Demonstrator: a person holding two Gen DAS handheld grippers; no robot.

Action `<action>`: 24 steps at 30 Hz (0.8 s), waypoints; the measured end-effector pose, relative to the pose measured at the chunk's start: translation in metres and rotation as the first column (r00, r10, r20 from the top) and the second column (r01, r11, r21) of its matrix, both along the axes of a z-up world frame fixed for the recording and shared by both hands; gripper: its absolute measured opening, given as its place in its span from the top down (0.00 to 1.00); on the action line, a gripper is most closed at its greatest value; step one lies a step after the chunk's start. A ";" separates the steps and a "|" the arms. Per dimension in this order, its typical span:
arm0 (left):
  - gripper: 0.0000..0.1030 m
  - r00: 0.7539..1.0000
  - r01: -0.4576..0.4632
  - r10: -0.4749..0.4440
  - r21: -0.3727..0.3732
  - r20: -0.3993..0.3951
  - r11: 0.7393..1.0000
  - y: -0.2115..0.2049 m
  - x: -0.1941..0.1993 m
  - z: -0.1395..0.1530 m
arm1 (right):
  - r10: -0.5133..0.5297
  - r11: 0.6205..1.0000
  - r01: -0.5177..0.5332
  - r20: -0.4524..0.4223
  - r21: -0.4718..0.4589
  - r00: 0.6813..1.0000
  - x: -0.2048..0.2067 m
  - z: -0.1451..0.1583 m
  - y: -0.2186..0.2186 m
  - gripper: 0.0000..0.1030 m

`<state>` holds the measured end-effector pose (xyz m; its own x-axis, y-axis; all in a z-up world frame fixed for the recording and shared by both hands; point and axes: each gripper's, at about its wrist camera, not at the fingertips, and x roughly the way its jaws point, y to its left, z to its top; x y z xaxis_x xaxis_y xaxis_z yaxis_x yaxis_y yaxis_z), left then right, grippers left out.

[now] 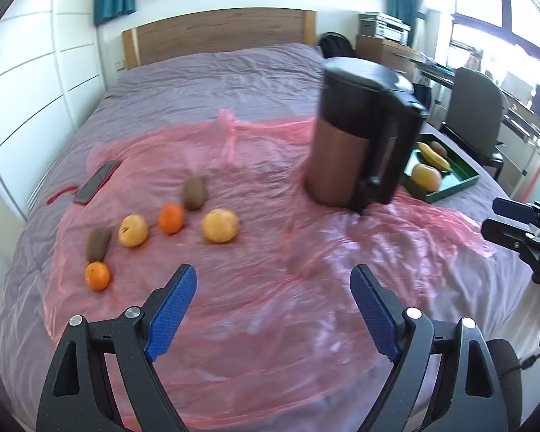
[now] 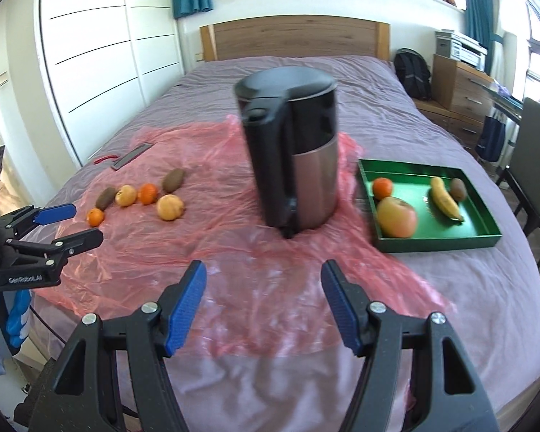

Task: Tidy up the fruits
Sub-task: 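Withdraw both open grippers back toward the remaining fruits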

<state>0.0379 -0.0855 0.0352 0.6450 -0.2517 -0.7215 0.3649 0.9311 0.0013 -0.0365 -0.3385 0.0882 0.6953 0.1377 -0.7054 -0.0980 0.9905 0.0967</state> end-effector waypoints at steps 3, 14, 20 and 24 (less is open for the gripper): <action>0.19 0.998 -0.060 0.060 0.002 0.003 0.998 0.034 0.009 -0.009 | 0.030 1.000 -0.030 0.003 0.004 1.000 0.009 -0.003 0.024 0.10; 0.19 0.968 -0.252 0.252 0.007 -0.012 0.968 0.145 0.047 -0.041 | 0.141 0.990 -0.141 -0.037 0.021 0.989 0.063 -0.027 0.103 0.10; 0.19 0.937 -0.346 0.344 -0.018 -0.056 0.938 0.187 0.072 -0.064 | 0.212 0.977 -0.210 -0.066 0.040 0.975 0.105 -0.052 0.146 0.10; 0.19 0.920 -0.384 0.381 -0.021 -0.091 0.923 0.203 0.088 -0.082 | 0.236 0.971 -0.231 -0.087 0.060 0.968 0.133 -0.071 0.166 0.10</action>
